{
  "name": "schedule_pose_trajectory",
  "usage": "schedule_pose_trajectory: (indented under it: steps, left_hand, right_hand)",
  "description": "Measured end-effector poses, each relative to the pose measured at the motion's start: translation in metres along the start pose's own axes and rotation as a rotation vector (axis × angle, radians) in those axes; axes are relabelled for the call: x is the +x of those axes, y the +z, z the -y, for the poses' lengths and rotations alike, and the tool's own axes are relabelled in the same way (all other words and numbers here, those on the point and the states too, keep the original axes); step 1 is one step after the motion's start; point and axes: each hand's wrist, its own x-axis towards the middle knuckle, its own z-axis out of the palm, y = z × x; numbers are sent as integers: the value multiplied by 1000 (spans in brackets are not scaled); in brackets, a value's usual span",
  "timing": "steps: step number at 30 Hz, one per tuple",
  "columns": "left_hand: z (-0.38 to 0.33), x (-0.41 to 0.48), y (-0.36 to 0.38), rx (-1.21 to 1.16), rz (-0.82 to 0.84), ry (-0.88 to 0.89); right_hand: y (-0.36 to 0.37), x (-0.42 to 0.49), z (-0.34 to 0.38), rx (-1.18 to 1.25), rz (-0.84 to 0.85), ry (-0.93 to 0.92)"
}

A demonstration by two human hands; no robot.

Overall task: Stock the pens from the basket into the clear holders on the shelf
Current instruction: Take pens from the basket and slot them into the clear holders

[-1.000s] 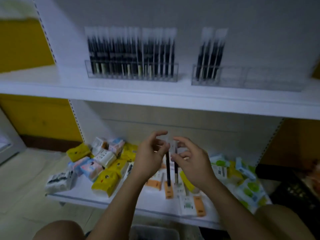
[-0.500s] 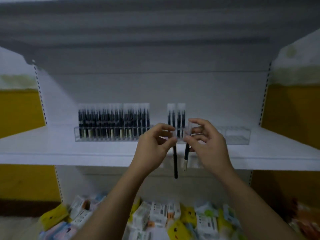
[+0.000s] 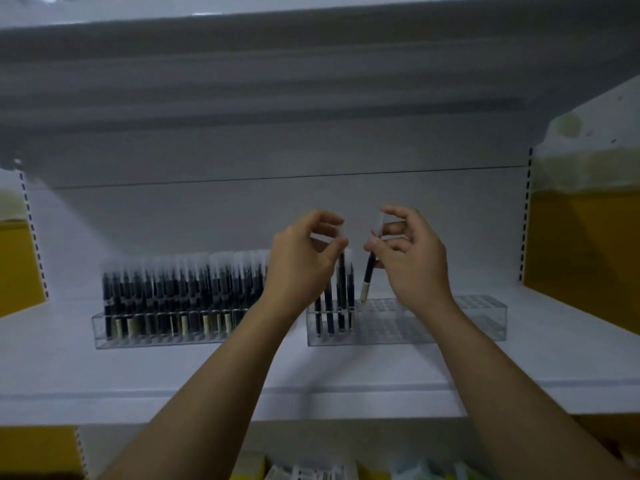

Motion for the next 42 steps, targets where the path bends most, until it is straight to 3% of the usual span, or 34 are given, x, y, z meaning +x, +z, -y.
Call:
schedule_pose_trajectory:
  steps: [11,16,22,27,42]
  left_hand:
    - [24,24,17,53,-16,9]
    - [24,26,21,128,-17,44]
    - [25,28,19,182,-35,36]
    - [27,27,20,249,-61,74]
    - [43,5,16,366,227,34]
  right_hand:
    - [15,9,-41,-79,98,42]
    - [7,-7,-44,-572,501,-13]
    - [-5,-8,-26,-672,695,56]
    - [-5,-8,-24,-651,704,98]
    - [-8,-16,-23,-610,678,159]
